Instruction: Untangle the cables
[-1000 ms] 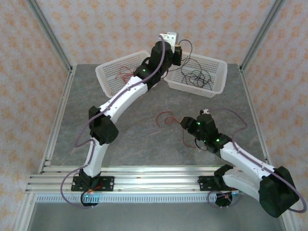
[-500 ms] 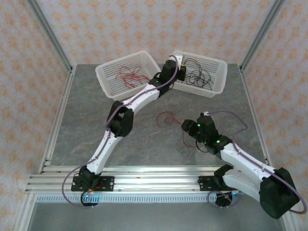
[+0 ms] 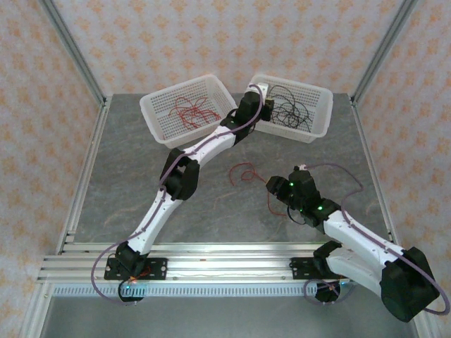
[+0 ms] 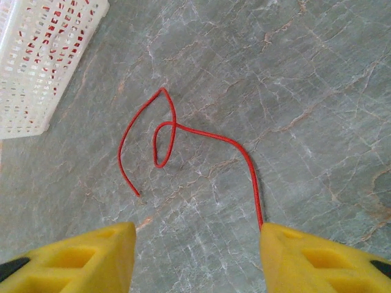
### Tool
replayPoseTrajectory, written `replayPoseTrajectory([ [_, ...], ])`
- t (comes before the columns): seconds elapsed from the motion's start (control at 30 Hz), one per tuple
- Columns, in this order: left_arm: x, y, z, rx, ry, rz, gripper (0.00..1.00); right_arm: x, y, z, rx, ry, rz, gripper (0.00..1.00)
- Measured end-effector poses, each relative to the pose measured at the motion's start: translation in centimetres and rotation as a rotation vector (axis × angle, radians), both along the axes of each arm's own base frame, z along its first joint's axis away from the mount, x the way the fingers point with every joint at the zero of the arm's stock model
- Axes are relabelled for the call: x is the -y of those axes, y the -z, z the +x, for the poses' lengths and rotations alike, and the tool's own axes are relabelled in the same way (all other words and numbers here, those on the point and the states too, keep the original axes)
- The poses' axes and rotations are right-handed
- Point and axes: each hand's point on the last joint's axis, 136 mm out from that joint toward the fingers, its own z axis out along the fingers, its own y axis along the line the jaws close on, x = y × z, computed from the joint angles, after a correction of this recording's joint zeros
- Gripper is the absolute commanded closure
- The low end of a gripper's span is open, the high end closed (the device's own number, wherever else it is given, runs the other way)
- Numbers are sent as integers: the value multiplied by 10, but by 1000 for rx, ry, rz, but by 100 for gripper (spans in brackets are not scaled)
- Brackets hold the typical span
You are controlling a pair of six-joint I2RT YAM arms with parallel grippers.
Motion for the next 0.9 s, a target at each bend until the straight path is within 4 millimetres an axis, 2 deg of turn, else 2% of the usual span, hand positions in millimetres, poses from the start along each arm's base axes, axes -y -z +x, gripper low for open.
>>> replayPoseTrajectory([
  [0.07,-1,-3,1,5,-5,0,57,1,1,0,-3,2,-3,45],
  [0.37,-2,-16,2,28,-16,3,44,7,10,-6,-60,18,-42,45],
  [0.43,-4,-17,0,24,-21,17,42,6,11,-4,-79,15,-61,45],
  [0.53,-15,-30,-9,9,-45,36,42,1,14,3,-106,-4,-95,45],
  [0.63,-37,-66,-32,9,-77,43,41,-8,15,13,-127,-35,-131,45],
  [0.83,-95,-173,-96,91,-153,-27,40,-35,27,39,-174,-102,-191,48],
  [0.9,-114,-193,-121,104,-168,-47,40,-44,31,47,-186,-115,-199,49],
])
